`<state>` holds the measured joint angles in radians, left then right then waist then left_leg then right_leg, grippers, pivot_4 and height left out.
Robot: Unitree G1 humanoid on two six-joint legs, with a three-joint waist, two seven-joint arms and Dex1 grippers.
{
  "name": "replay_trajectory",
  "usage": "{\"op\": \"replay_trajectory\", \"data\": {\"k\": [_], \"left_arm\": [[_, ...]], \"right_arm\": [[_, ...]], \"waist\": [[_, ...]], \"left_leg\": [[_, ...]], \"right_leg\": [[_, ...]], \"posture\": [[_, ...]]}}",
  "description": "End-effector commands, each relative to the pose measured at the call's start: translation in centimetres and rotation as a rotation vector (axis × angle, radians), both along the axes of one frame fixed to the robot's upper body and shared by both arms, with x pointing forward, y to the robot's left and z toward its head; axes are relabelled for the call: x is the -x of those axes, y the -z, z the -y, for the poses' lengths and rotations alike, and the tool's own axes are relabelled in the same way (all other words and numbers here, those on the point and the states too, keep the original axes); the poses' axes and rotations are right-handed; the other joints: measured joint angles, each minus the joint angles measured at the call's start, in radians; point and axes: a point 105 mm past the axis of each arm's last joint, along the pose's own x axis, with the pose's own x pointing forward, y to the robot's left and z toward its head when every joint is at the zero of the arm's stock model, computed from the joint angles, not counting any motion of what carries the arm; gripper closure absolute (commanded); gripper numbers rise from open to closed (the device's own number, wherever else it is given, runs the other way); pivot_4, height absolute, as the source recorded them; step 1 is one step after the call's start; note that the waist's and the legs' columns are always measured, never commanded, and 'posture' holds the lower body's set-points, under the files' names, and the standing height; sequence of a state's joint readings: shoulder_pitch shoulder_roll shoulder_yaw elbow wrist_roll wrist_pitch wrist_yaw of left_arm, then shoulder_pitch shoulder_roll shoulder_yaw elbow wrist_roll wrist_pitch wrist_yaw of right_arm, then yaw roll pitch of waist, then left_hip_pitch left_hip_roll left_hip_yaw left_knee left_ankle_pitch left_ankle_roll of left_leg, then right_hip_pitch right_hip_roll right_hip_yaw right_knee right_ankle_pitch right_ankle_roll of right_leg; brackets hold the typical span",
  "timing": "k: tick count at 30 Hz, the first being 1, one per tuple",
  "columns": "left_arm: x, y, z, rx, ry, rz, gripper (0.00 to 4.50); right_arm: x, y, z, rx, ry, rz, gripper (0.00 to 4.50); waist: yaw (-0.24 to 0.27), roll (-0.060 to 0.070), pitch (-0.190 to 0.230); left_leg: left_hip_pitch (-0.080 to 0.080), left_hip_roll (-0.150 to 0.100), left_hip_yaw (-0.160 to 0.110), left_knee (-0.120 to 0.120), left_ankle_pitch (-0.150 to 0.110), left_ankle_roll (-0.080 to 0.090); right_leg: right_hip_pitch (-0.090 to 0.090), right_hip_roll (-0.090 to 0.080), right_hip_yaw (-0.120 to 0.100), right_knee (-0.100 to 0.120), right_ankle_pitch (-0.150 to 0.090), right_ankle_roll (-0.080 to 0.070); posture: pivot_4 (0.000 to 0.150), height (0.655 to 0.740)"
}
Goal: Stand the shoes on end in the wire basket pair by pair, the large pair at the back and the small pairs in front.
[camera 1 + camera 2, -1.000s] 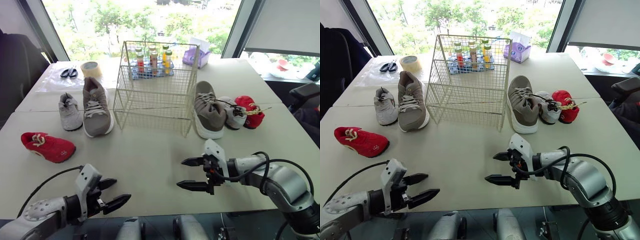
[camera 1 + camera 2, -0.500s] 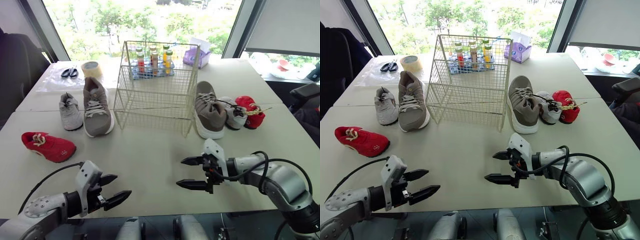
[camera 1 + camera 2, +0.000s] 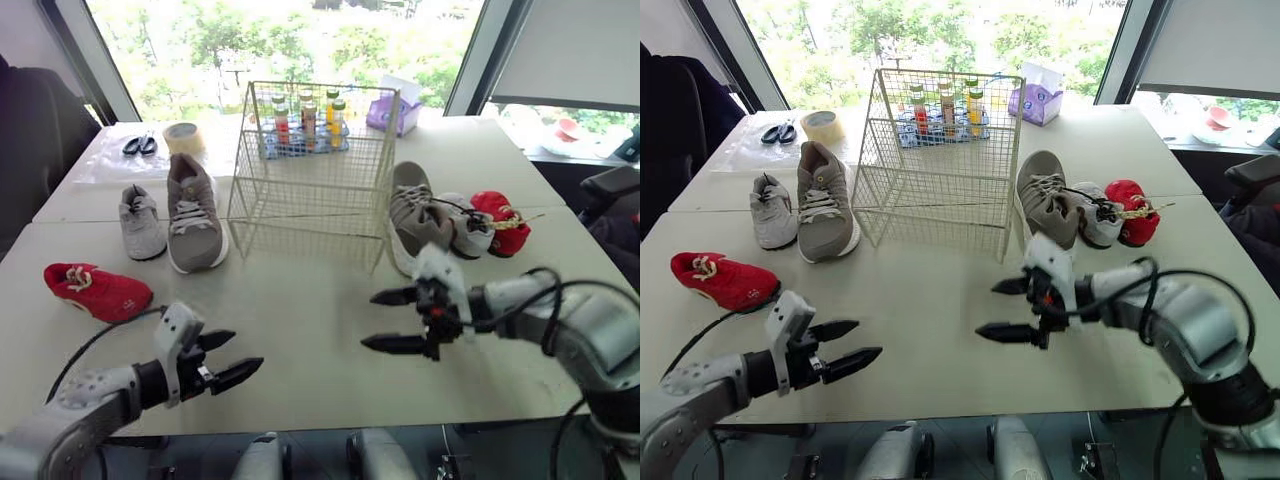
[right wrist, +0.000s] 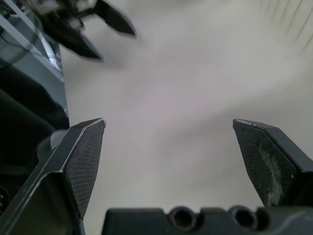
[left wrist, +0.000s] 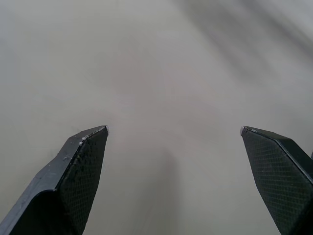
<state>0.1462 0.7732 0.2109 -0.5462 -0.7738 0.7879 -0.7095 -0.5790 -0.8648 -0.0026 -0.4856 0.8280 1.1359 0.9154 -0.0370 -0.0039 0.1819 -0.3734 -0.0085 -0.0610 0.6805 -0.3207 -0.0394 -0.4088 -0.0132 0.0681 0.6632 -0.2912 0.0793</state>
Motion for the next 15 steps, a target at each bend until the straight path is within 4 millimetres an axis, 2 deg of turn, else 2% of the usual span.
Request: {"op": "replay_trajectory", "data": {"k": [1, 3, 5, 9, 11, 12, 15], "left_arm": [[-1.2, -4.8, 0.9, 0.025, 0.104, 0.115, 0.04], [-1.7, -8.2, 1.8, 0.050, 0.152, 0.186, 0.04], [-1.5, -9.9, 2.2, 0.034, 0.194, 0.198, 0.04], [-0.4, -10.2, 1.8, -0.008, 0.236, 0.149, 0.04], [-0.1, -10.2, 1.3, -0.025, 0.237, 0.134, 0.04], [0.0, -10.2, 1.1, -0.025, 0.235, 0.131, 0.04], [0.1, -10.1, 1.0, -0.013, 0.222, 0.135, 0.04]], "right_arm": [[-0.6, -4.4, -0.6, 0.008, -0.030, 0.101, 0.00], [-1.2, -5.5, -1.2, 0.058, -0.049, 0.150, 0.00], [-2.5, -4.9, -1.7, 0.122, -0.046, 0.177, 0.00], [-4.8, -3.6, -2.1, 0.225, -0.028, 0.230, 0.00], [-6.0, -3.1, -2.4, 0.269, -0.020, 0.258, 0.00], [-6.6, -2.9, -2.5, 0.285, -0.016, 0.265, 0.00], [-8.5, -1.9, -2.8, 0.360, 0.003, 0.302, 0.00]], "waist": [[-0.001, 0.000, 0.000], [-0.001, -0.003, 0.002], [-0.002, -0.004, 0.002], [-0.010, -0.004, 0.001], [-0.008, -0.004, 0.001], [-0.007, -0.004, 0.001], [-0.006, -0.004, 0.001]], "left_leg": [[0.001, 0.000, 0.000, -0.001, 0.000, 0.000], [-0.001, 0.000, -0.001, -0.001, 0.000, 0.000], [-0.003, 0.000, -0.001, -0.002, 0.000, 0.000], [-0.004, -0.001, 0.003, -0.006, -0.002, 0.003], [-0.016, -0.001, 0.004, -0.006, -0.001, 0.001], [-0.022, -0.001, 0.004, -0.004, 0.003, -0.006], [-0.031, -0.001, 0.003, -0.002, 0.004, -0.009]], "right_leg": [[0.001, 0.000, -0.001, 0.000, 0.000, 0.000], [-0.002, 0.000, -0.001, 0.000, 0.000, 0.000], [-0.003, 0.000, -0.002, 0.000, 0.001, 0.002], [-0.006, -0.004, -0.002, -0.003, 0.000, 0.003], [-0.020, -0.004, -0.002, -0.001, 0.001, 0.003], [-0.028, -0.004, -0.002, 0.002, 0.001, 0.003], [-0.037, -0.004, -0.003, 0.006, 0.001, 0.003]], "posture": [[0.150, 0.7400], [0.150, 0.7400], [0.150, 0.7400], [0.150, 0.7400], [0.150, 0.7400], [0.150, 0.7400], [0.150, 0.7400]]}}
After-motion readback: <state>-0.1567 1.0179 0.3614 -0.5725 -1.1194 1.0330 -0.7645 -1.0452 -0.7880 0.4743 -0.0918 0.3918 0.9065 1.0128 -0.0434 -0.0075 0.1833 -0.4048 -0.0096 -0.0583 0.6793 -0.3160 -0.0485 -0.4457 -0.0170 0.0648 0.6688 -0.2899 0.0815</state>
